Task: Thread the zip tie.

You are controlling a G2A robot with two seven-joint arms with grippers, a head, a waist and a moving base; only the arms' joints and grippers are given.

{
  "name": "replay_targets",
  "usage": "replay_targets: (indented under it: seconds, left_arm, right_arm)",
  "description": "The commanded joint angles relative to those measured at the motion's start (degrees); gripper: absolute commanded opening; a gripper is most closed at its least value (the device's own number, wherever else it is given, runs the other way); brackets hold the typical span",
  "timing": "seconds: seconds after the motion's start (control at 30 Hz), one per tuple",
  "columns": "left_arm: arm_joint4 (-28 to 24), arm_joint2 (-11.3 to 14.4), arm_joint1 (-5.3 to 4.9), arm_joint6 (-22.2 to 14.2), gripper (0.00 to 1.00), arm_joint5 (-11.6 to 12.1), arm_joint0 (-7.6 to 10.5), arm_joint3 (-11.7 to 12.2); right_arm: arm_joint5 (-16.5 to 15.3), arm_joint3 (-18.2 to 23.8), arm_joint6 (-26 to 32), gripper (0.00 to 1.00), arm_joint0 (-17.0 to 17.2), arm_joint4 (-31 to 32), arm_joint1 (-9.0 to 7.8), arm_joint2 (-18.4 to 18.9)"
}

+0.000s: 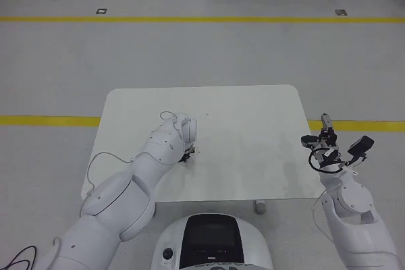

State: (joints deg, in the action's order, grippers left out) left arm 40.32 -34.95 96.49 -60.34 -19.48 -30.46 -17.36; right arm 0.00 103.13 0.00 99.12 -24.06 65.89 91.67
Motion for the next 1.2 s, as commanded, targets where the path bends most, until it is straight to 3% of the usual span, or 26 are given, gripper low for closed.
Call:
replay_targets:
  seconds: [0.0,0.37,0.83,1.17]
  left_arm:
    - [-0.08,0.08,0.11,0.07,0.0,0.0,0.2,0.24]
    - [0.38,0.49,0.47,-1.09,0.0,0.0,2.29,0.09]
    - [1.47,0.05,0.53,-1.47,0.0,0.0,3.23,-0.55]
    - [3.59,-0.66,-0.7,0.6,0.0,0.0,2.23,-4.22]
  right_arm:
    - [0.0,0.0,0.0,1.0,0.0,0.0,0.0,0.0]
    - [0.0,0.0,0.0,1.0,0.0,0.0,0.0,0.0]
    - [0.0,0.0,0.0,1.0,0.0,0.0,0.0,0.0]
    - [0.0,0.0,0.0,1.0,0.0,0.0,0.0,0.0]
